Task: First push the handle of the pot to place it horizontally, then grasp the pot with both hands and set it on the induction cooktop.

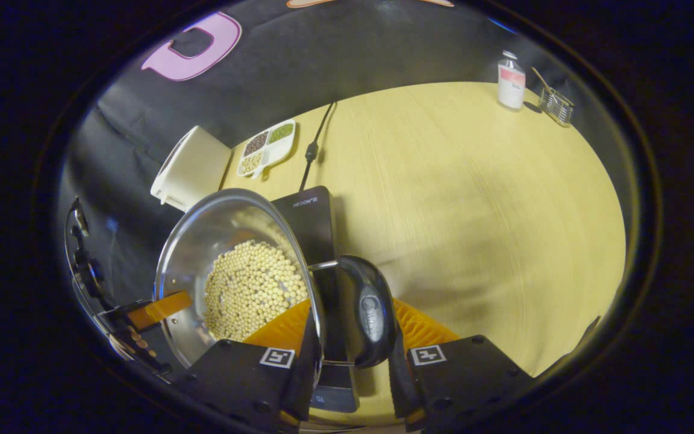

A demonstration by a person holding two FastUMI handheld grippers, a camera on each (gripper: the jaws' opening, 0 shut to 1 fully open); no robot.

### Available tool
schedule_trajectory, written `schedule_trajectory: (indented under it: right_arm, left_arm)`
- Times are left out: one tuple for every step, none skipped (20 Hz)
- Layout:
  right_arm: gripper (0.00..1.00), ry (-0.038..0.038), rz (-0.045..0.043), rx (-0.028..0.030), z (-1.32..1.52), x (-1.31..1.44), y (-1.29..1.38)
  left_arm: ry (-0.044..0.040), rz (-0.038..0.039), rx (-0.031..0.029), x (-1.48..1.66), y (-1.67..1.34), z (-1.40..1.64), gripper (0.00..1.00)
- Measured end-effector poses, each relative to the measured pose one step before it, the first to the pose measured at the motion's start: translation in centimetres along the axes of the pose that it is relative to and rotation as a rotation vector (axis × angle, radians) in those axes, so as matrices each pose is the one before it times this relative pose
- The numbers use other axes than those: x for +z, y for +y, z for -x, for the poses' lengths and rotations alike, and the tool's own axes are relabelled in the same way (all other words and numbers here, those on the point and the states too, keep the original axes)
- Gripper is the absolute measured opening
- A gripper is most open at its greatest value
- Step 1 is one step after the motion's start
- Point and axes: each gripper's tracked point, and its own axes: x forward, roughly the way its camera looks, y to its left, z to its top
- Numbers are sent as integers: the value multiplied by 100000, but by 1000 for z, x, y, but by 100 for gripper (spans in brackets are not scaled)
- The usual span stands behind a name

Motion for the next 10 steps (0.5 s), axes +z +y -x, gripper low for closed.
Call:
schedule_trajectory:
  right_arm:
    - [48, 228, -295, -67, -134, 77, 107]
    - [48, -537, -150, -58, -267, -51, 138]
    - [55, -265, -214, -62, -45, 115, 101]
    - [48, -70, -117, 12, 136, -120, -93]
    - [48, -69, -237, -23, 43, 61, -2]
    - [48, -580, 21, -57, -57, 34, 98]
    - [48, -418, 392, -146, -24, 113, 40]
    - [48, -377, 401, -60, -9, 106, -74]
    - [48, -316, 567, 29, -37, 116, 37]
    - [48, -104, 371, 73, 60, 77, 50]
  left_arm:
    - [-95, -758, 102, 70, 105, -168, 62]
    - [-750, -506, -73, 232, 108, -27, 62]
    - [-825, -522, 43, 236, 144, 28, 63]
    - [-356, -607, -14, 113, 32, 29, 62]
    - [-186, -43, 106, 102, 118, -237, 62]
    - [154, 104, -106, -53, 21, -115, 63]
    - [87, 460, -353, -84, 41, -111, 63]
    - [-6, 842, -252, -46, 88, -109, 64]
    - [214, 716, -155, -86, 110, 101, 64]
    - [154, 729, -50, -47, 116, -74, 64]
